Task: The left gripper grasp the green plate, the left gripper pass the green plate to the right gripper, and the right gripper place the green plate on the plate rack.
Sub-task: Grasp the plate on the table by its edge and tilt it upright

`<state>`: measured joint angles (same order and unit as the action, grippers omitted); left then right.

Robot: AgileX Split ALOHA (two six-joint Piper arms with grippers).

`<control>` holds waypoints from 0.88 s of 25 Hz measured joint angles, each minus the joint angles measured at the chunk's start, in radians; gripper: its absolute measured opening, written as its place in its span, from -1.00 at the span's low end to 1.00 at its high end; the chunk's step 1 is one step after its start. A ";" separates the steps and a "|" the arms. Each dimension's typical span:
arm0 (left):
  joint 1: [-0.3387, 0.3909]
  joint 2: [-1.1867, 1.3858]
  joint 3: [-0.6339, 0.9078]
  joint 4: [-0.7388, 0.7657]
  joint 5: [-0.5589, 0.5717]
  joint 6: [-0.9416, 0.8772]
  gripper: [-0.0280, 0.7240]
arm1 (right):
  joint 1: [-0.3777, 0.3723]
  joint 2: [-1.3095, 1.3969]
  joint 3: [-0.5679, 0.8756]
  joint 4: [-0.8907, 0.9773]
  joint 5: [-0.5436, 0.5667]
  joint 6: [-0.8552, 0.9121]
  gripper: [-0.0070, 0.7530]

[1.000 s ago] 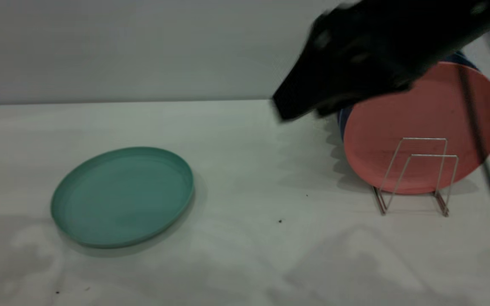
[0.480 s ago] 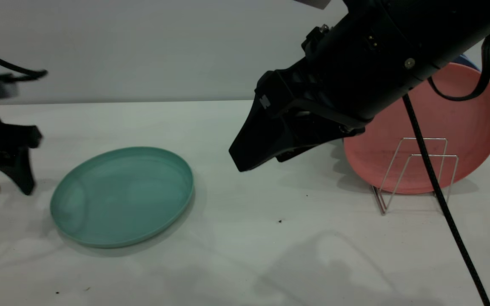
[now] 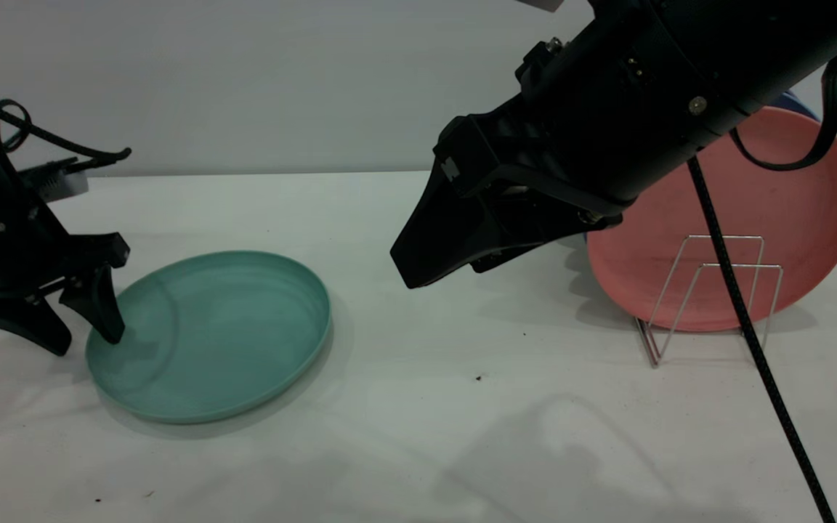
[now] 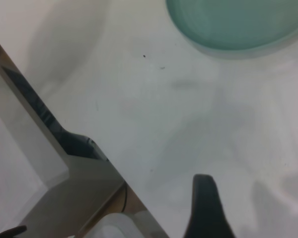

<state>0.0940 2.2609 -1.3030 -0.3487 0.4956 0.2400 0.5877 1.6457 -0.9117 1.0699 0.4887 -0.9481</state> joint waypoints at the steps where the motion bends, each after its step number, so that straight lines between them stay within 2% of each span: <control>1: 0.000 0.007 0.000 -0.006 -0.002 0.001 0.40 | 0.000 0.000 0.000 0.000 0.000 0.000 0.42; 11: -0.001 0.055 0.000 -0.166 -0.029 0.110 -0.01 | 0.000 0.000 0.000 0.002 -0.004 0.001 0.42; 18: -0.001 0.058 -0.001 -0.203 -0.042 0.122 -0.74 | 0.000 0.000 0.000 0.002 -0.004 0.021 0.42; 22: -0.001 0.053 -0.004 -0.216 -0.026 0.159 -0.79 | -0.044 0.000 0.000 -0.003 0.042 0.068 0.42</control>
<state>0.0933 2.3142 -1.3067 -0.5650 0.4694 0.3992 0.5439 1.6457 -0.9117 1.0673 0.5311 -0.8801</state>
